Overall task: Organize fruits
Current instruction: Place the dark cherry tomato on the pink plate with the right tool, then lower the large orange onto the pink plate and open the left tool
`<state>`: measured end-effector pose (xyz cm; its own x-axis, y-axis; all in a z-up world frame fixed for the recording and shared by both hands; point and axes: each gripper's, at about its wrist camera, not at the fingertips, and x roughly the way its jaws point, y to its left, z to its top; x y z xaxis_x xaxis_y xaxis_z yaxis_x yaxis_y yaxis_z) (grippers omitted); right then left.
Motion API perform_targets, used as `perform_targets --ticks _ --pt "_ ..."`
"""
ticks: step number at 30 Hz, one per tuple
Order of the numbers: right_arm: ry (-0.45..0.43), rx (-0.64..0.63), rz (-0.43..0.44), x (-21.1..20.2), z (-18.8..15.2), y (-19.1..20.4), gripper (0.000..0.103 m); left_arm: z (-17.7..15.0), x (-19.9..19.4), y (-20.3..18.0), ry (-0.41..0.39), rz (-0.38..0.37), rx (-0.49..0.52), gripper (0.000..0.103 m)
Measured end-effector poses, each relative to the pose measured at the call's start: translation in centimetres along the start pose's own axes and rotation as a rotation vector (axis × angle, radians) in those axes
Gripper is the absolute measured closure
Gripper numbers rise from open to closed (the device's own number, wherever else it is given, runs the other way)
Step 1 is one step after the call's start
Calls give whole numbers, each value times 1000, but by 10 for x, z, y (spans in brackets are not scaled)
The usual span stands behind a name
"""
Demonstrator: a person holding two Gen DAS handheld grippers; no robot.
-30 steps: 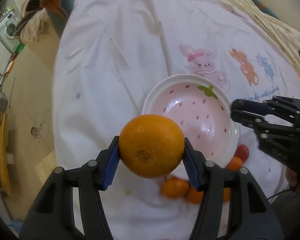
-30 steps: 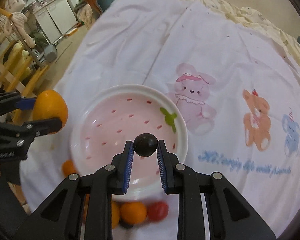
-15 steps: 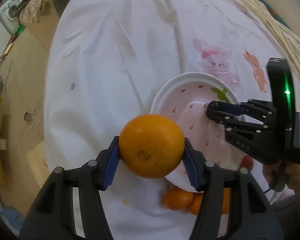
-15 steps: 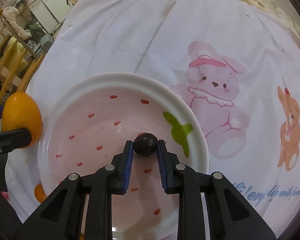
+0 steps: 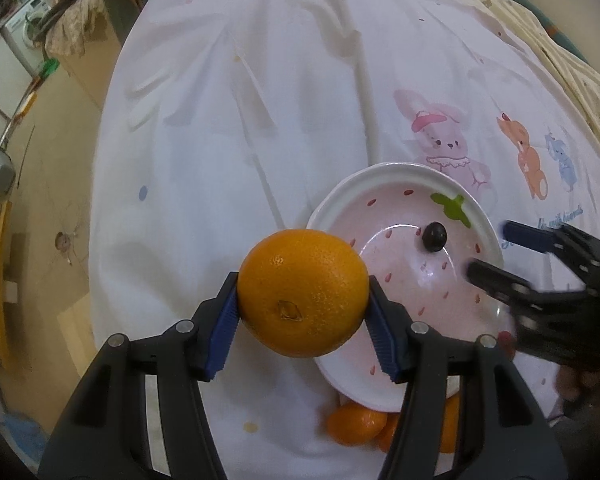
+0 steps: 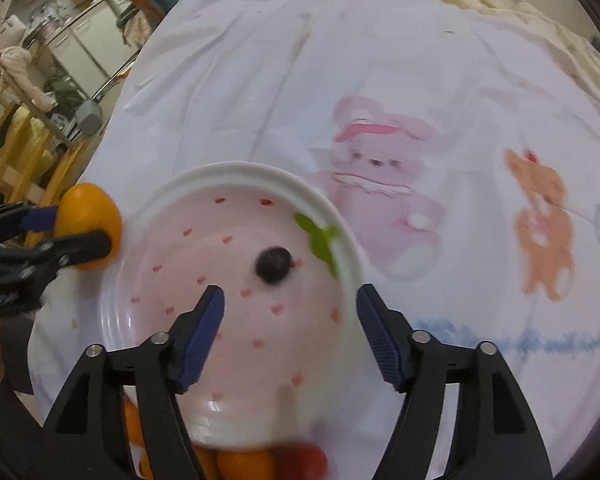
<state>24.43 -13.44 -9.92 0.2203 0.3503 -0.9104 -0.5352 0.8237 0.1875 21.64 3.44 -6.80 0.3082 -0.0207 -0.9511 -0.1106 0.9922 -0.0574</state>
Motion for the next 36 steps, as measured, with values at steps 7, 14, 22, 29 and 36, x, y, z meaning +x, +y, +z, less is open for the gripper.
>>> perform_targets --ticks 7,14,22,29,36 --pt "-24 151 -9 -39 -29 -22 25 4 -9 -27 -73 -2 66 48" --pt "-78 369 21 -62 -47 -40 25 13 10 -65 -92 -4 163 48" --pt "-96 420 2 -67 -51 -49 25 17 37 -69 -37 23 155 48" --pt "-99 409 -25 -68 -49 -51 25 24 45 -57 -4 -19 70 44" --pt "-120 414 -25 -75 -48 -53 25 22 37 -53 -12 -62 13 18"
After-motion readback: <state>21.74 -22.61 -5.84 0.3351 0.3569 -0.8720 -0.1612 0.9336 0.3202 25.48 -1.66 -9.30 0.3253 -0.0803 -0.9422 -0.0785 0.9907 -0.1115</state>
